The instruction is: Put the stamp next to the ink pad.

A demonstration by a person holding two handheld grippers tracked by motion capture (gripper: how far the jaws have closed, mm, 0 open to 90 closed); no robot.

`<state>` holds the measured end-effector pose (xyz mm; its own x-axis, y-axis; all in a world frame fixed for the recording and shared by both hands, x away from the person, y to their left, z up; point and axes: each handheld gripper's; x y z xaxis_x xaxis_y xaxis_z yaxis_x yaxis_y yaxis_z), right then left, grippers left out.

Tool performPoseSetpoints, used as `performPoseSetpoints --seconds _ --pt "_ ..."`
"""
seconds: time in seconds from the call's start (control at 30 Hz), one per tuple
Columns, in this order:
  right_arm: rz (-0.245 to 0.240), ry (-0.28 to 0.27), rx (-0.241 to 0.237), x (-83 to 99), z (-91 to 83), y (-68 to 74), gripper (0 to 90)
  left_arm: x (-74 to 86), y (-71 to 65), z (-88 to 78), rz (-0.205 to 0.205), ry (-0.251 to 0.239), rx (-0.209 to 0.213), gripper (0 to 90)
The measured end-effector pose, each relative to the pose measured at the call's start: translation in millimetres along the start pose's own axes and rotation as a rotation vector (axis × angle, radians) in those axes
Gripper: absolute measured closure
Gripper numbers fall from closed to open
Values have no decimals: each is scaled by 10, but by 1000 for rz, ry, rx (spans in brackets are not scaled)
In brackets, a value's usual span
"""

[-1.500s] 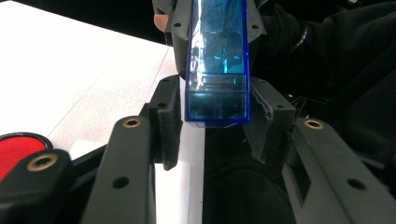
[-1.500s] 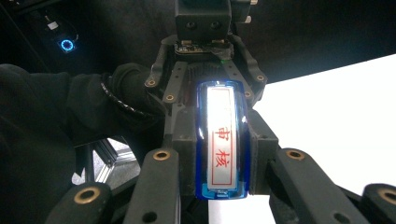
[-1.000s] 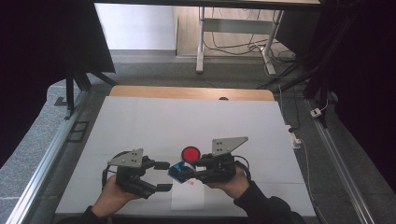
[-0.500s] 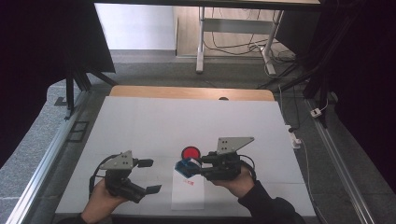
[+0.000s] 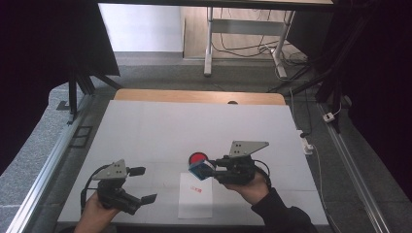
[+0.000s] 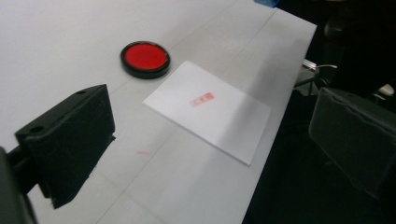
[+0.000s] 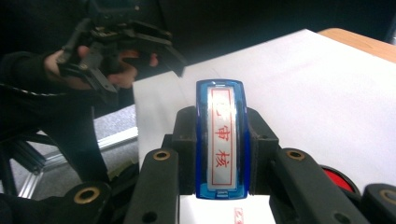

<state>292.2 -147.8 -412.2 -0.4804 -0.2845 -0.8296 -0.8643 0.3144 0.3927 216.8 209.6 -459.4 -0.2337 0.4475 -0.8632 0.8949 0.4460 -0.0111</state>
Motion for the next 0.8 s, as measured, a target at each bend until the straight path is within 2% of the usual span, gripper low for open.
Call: performPoseSetpoints --seconds 0.23,0.33,0.53,0.8 --pt "14 10 72 22 -61 -60 703 135 7 -144 -53 10 -51 0" --pt "22 7 96 30 -89 -86 703 185 4 -188 -70 13 -61 0" --pt "18 12 150 43 -154 -135 703 260 -29 -257 -75 53 -110 0" --pt "26 25 212 76 -237 -215 702 339 -50 -352 -116 81 -142 0"
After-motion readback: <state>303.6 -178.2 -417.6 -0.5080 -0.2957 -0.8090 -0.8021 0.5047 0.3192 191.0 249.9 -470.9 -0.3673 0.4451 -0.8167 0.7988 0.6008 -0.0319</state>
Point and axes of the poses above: each handheld gripper's, and its own axes: z roughly forward along the jaws, x roughly out of its underside, y roughly to its left, and after that the axes turned 14 degrees about z, right-handed
